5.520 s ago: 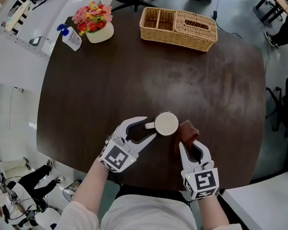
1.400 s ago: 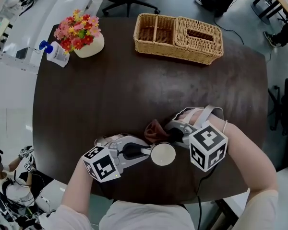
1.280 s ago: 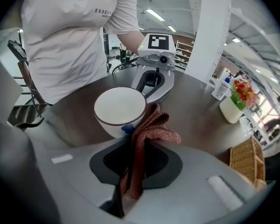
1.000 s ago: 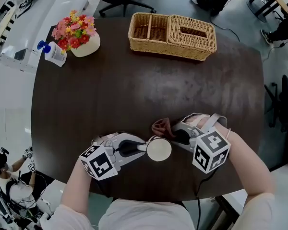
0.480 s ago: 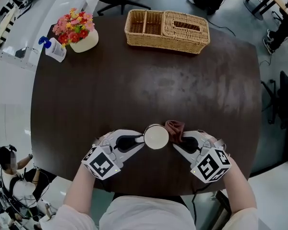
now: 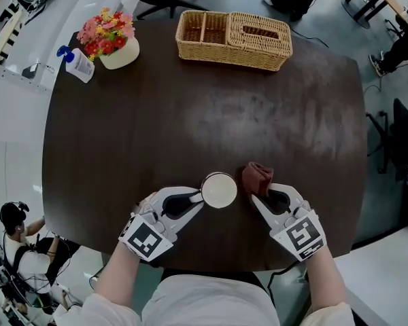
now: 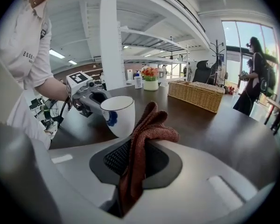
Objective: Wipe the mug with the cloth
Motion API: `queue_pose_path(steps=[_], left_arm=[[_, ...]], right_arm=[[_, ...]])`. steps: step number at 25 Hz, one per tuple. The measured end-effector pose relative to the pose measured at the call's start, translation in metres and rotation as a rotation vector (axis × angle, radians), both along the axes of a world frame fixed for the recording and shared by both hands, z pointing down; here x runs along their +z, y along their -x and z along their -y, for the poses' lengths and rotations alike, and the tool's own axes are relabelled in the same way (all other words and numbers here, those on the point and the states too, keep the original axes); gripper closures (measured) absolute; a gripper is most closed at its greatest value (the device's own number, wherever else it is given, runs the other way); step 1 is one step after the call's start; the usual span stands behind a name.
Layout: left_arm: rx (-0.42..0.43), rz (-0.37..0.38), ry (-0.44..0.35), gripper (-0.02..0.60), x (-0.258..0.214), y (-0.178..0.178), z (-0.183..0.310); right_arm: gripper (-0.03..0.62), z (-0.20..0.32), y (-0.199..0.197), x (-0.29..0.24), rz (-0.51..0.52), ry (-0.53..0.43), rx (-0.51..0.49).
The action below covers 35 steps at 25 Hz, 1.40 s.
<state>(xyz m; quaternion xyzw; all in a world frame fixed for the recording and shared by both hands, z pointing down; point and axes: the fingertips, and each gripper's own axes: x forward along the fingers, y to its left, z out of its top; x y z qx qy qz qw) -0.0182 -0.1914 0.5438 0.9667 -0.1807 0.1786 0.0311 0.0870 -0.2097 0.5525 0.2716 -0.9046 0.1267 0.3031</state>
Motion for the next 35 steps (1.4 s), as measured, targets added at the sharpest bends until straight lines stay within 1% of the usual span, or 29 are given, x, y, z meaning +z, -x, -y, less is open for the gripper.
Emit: queue_pose_path(steps=[2,4,6,9,12,13,15,19,23,27,32,35], left_arm=[[0.017,-0.025,-0.023,0.515,-0.02,-0.006,-0.004],[0.034,-0.067,-0.054,0.515,-0.045,-0.014,-0.009],[0.057,-0.097,-0.077,0.515,-0.071,-0.021,-0.012],[0.1,-0.092,-0.098,0.515,-0.1,-0.025,-0.014],[0.114,-0.105,-0.106,0.515,-0.114,-0.026,-0.01],[0.115,-0.107,-0.107,0.515,-0.116,-0.026,-0.008],[0.113,-0.111,-0.108,0.515,-0.116,-0.025,-0.004],[0.09,-0.131,-0.087,0.515,-0.113,-0.023,0.004],[0.083,-0.135,-0.084,0.515,-0.11,-0.022,0.009],[0.111,-0.131,-0.096,0.515,-0.11,-0.024,0.009],[0.134,-0.133,-0.08,0.515,-0.104,-0.026,0.006],[0.141,-0.118,-0.1,0.514,-0.103,-0.027,0.005]], right_arm=[[0.511,0.003,-0.001,-0.002,0.023,0.008,0.039],[0.511,0.006,-0.002,-0.003,0.055,0.017,0.075],[0.511,0.008,0.0,-0.003,0.093,0.025,0.091],[0.511,0.009,0.011,-0.008,0.148,0.005,0.076],[0.511,0.01,0.032,-0.033,0.24,-0.072,0.029],[0.511,0.01,0.038,-0.042,0.274,-0.087,0.016],[0.511,0.009,0.044,-0.05,0.313,-0.087,0.0],[0.511,0.007,0.053,-0.05,0.344,-0.067,-0.024],[0.513,0.001,0.066,-0.049,0.367,-0.057,-0.038],[0.513,-0.008,0.065,-0.045,0.369,-0.025,-0.052],[0.513,-0.02,0.053,-0.028,0.338,0.033,-0.08],[0.513,-0.021,0.04,-0.024,0.344,0.061,-0.045]])
